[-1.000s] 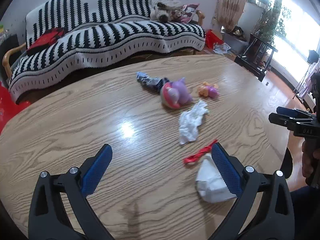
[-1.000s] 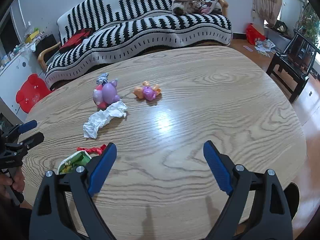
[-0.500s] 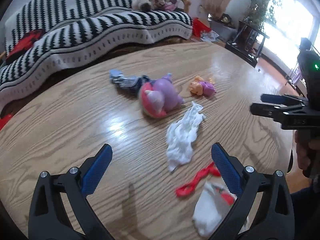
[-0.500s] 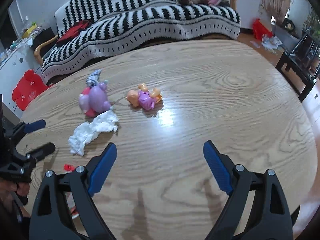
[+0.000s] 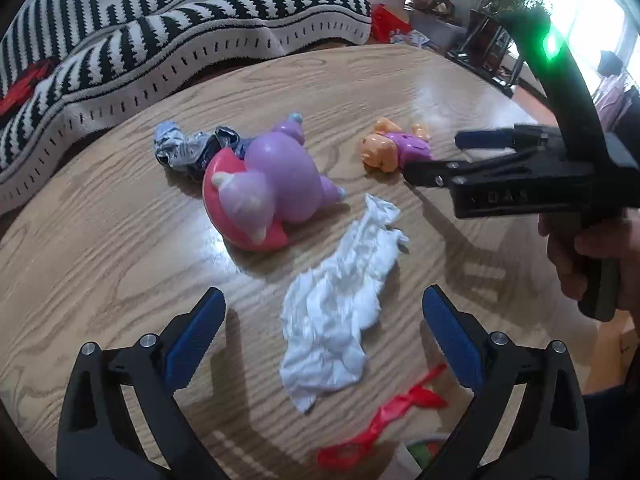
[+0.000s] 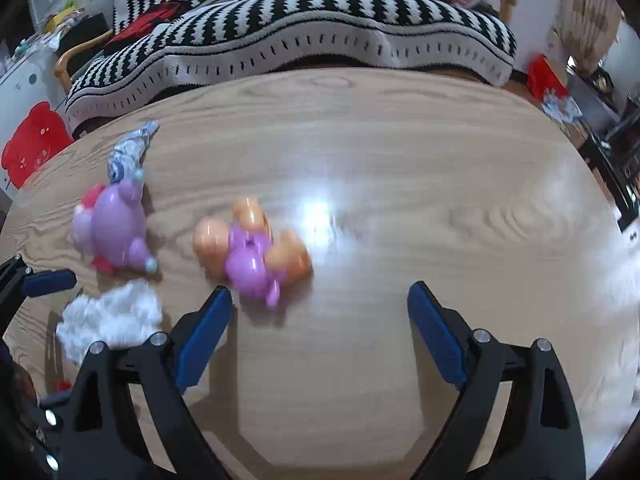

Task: Collect trash
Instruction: 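Grasp the white tissue with the left tool while the right grasps the small doll, then carry the tissue and doll over the bin and open both tools, then grasp the white printed paper bag with the left tool while the right grasps the purple pig toy, then carry the paper bag and pig toy over the bin and open both tools, then grasp the red ribbon with the left tool while the right grasps the blue foil wrapper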

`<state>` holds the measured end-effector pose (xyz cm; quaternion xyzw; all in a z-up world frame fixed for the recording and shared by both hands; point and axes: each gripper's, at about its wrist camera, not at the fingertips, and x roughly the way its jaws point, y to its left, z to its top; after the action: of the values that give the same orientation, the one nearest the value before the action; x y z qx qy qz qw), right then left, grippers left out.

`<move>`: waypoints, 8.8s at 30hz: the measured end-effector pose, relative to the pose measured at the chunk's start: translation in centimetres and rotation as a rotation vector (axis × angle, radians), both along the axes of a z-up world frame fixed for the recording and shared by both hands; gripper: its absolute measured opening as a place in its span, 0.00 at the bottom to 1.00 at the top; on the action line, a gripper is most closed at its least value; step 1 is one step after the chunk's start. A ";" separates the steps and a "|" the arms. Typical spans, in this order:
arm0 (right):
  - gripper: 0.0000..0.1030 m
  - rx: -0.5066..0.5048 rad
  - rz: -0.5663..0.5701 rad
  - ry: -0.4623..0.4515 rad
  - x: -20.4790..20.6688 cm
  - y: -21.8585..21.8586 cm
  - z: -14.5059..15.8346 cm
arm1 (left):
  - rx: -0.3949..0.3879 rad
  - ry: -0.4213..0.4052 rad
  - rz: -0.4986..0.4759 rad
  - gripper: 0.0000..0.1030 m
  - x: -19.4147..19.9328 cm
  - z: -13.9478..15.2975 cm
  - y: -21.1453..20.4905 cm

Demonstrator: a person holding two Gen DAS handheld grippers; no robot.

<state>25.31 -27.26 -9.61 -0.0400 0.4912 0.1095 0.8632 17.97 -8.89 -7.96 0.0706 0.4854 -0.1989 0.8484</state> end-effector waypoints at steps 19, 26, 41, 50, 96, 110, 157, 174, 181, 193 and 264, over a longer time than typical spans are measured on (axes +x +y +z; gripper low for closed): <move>0.37 0.084 -0.033 -0.005 -4.8 -1.4 3.7 | -0.071 -0.052 0.067 0.27 -1.0 3.2 0.6; 0.37 0.099 -0.088 -0.042 -10.8 -4.7 6.7 | -0.079 -0.106 0.135 0.27 -3.1 6.3 -0.1; 0.37 0.138 -0.304 -0.111 -24.4 -17.0 8.7 | -0.142 -0.097 -0.020 0.27 -9.4 9.2 -11.8; 0.37 0.215 -0.590 -0.123 -33.2 -30.4 7.2 | -0.173 -0.049 -0.265 0.27 -13.3 7.0 -25.2; 0.80 0.273 -1.068 -0.111 -42.7 -43.9 4.1 | -0.161 0.079 -0.639 0.79 -20.3 -2.4 -46.7; 0.85 0.215 -0.750 -0.154 -33.1 -32.5 8.5 | -0.172 -0.063 -0.259 0.80 -12.3 7.3 -26.1; 0.62 0.081 0.084 0.059 -0.5 13.0 2.5 | -0.077 0.065 0.043 0.76 -11.3 -1.1 1.8; 0.49 0.155 0.047 -0.025 -9.6 4.8 8.5 | -0.115 -0.015 0.111 0.45 -12.8 5.1 4.2; 0.49 0.145 -0.066 -0.065 -14.3 -3.3 10.0 | -0.072 -0.080 0.098 0.45 -12.1 6.5 0.8; 0.50 0.125 -0.348 -0.163 -24.0 -20.6 11.7 | -0.156 -0.108 -0.116 0.45 -12.3 8.5 -14.6; 0.87 0.244 -0.729 -0.161 -33.5 -34.6 9.4 | -0.115 -0.174 -0.452 0.90 -16.3 7.6 -28.1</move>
<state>-8.19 -61.84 -0.24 0.2316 0.3871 -0.1504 0.8797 1.69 -37.00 -0.39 0.1459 0.3704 -0.4043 0.8234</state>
